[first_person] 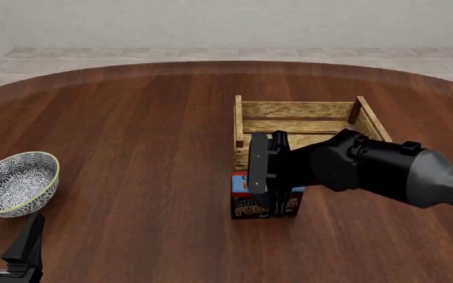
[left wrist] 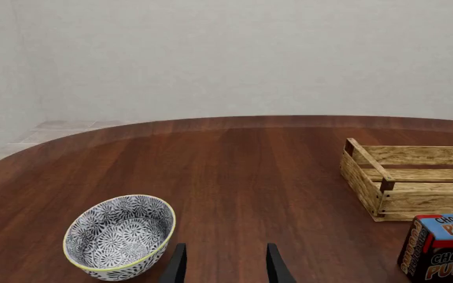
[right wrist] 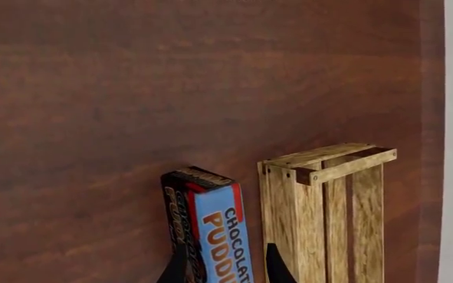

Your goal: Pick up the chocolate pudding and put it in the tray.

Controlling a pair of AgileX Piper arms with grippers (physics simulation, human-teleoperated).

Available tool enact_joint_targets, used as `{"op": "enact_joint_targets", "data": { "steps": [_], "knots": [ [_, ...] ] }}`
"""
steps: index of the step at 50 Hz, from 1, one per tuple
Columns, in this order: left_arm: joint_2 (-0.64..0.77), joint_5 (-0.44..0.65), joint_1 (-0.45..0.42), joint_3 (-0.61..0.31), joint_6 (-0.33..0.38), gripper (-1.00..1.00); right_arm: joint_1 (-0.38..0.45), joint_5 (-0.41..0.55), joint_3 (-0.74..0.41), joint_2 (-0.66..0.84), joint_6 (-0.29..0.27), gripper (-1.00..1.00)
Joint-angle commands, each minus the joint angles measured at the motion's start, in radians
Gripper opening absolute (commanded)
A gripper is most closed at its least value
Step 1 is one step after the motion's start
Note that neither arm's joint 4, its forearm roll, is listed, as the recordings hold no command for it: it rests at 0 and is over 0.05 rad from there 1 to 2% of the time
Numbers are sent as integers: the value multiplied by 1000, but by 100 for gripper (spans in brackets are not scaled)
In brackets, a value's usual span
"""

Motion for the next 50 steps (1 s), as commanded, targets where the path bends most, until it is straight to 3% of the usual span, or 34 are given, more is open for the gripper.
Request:
{"op": "enact_joint_targets", "data": {
  "steps": [1,50],
  "knots": [
    [0,0,0,0,0,100,1,-4,3,3,6,100],
    [0,0,0,0,0,100,-5,-41,-2,49,20,100]
  ]
}}
